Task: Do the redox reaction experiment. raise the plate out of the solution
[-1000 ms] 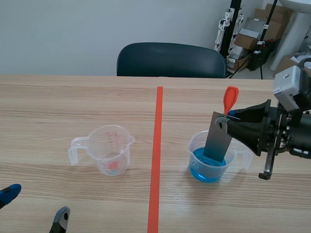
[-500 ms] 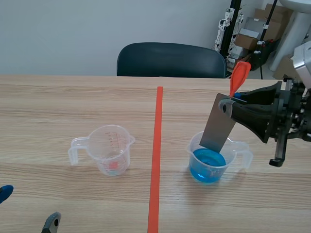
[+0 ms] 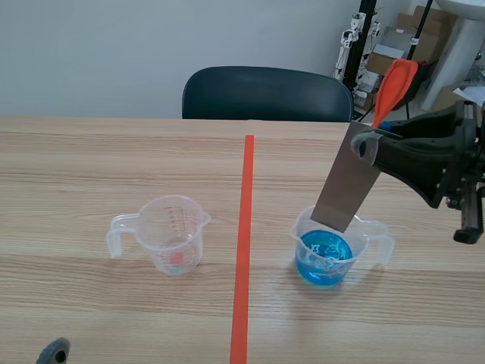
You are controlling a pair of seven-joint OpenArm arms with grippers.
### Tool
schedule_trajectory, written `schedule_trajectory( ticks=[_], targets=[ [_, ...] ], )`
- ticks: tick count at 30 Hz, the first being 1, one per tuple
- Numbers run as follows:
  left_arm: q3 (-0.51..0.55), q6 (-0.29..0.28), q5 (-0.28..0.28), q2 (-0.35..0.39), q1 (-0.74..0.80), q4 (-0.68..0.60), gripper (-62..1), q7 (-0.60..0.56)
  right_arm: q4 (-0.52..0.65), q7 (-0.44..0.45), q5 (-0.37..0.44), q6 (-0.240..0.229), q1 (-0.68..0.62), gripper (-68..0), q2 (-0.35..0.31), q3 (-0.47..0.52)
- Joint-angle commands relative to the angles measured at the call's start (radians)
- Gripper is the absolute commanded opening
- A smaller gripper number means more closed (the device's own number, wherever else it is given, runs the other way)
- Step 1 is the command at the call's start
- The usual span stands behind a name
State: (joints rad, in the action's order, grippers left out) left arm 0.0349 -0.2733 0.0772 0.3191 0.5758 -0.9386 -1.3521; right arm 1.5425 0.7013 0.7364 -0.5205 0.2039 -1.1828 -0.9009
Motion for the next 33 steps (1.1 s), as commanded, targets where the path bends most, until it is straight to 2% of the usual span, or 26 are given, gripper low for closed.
schedule_trajectory(
  ticks=[1, 5, 7, 8, 11, 13, 20, 24, 28, 33],
  targets=[
    [0.0, 0.0, -0.011, 0.022, 0.015, -0.019, 1.4, -0.009, 0.026, 0.018, 0.032, -0.003, 0.012, -66.9, -0.03, 0.005],
    [0.001, 0.0, -0.022, 0.05, 0.034, -0.019, 1.4, -0.013, 0.06, 0.01, 0.097, -0.003, 0.012, -66.9, -0.075, 0.005],
    [0.001, 0.0, -0.054, 0.063, 0.045, -0.019, 1.4, -0.015, 0.076, 0.003, 0.127, -0.003, 0.012, -66.9, -0.096, 0.005],
    [0.002, 0.0, -0.071, 0.069, 0.052, -0.019, -1.0, -0.017, 0.085, -0.002, 0.142, -0.003, 0.012, -66.9, -0.106, 0.005],
    [0.012, 0.001, -0.094, 0.09, 0.074, -0.019, -18.4, -0.048, 0.108, -0.011, 0.178, -0.003, 0.012, -66.9, -0.133, 0.005],
    [0.024, 0.0, -0.098, 0.102, 0.09, -0.019, -27.3, -0.079, 0.124, -0.035, 0.212, -0.003, 0.012, -66.9, -0.149, 0.005],
    [0.103, -0.001, -0.097, 0.157, 0.17, -0.035, -40.3, -0.151, 0.172, -0.081, 0.31, -0.003, 0.012, -66.9, -0.204, 0.005],
    [0.16, -0.011, -0.097, 0.208, 0.229, -0.071, -54.6, -0.147, 0.196, -0.087, 0.341, -0.003, 0.013, -66.9, -0.237, 0.005],
    [0.217, -0.015, -0.1, 0.274, 0.285, -0.119, -55.9, -0.139, 0.209, -0.09, 0.359, 0.001, 0.015, -66.9, -0.256, 0.016],
    [0.294, -0.096, -0.128, 0.378, 0.347, -0.175, -56.9, -0.138, 0.209, -0.14, 0.414, 0.005, 0.015, -66.9, -0.258, 0.057]
  ],
)
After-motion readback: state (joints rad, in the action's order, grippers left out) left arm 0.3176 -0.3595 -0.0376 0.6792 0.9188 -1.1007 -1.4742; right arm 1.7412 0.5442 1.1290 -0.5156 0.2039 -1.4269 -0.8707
